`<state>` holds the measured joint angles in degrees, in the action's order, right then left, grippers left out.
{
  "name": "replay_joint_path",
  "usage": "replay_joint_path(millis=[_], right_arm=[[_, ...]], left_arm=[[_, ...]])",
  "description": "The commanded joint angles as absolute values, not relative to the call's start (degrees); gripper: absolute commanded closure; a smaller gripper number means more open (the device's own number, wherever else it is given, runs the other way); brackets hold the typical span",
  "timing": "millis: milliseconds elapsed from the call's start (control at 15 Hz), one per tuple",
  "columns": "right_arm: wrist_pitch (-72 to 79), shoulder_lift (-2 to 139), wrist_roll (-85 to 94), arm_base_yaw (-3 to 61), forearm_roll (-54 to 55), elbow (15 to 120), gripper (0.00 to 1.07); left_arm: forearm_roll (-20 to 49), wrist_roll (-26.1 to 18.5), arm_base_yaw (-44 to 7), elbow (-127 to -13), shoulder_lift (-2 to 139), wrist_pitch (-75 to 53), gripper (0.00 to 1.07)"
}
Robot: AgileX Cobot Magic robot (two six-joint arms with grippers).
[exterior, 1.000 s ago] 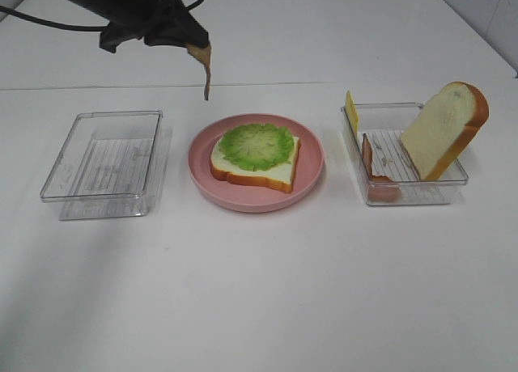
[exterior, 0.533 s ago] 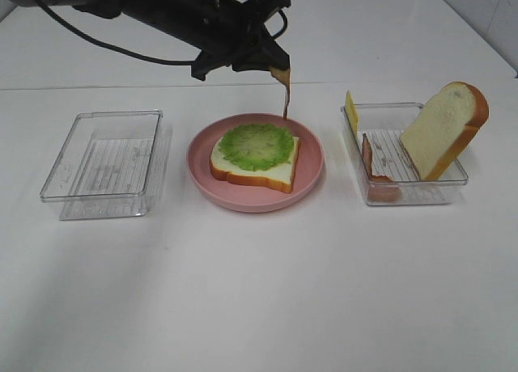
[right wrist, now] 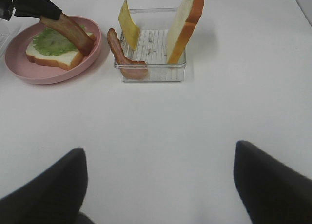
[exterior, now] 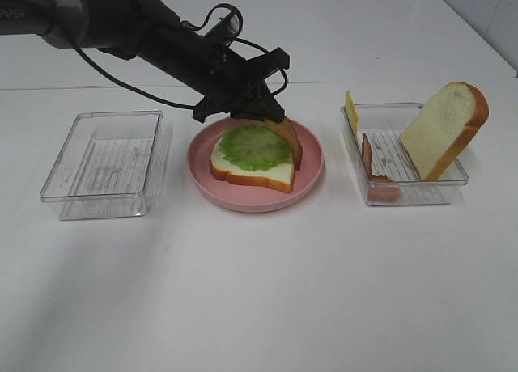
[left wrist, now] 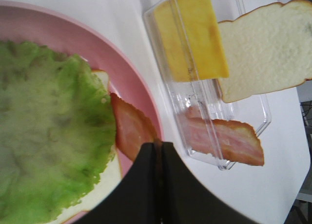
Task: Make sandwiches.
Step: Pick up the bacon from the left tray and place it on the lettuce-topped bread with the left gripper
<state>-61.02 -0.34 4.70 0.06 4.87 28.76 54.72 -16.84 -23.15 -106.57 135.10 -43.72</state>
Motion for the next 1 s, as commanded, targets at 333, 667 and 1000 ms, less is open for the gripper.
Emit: replay_joint_path(millis=[333, 667, 1000], right_arm=[[-60.5, -0.9, 5.4, -0.3, 5.2, 28.7, 0.30], [-60.5, -0.9, 5.4, -0.3, 5.2, 28.7, 0.30], [-60.5, -0.9, 5.4, -0.3, 5.2, 28.7, 0.30]], left_arm=[[41.7, -9.7, -20.6, -106.7, 134.9, -45.2, 1.07], [33.1, -5.4, -20.4, -106.7, 134.9, -45.2, 0.88], [27.9, -5.7, -20.4, -106.9, 129.0, -46.5, 0.21]])
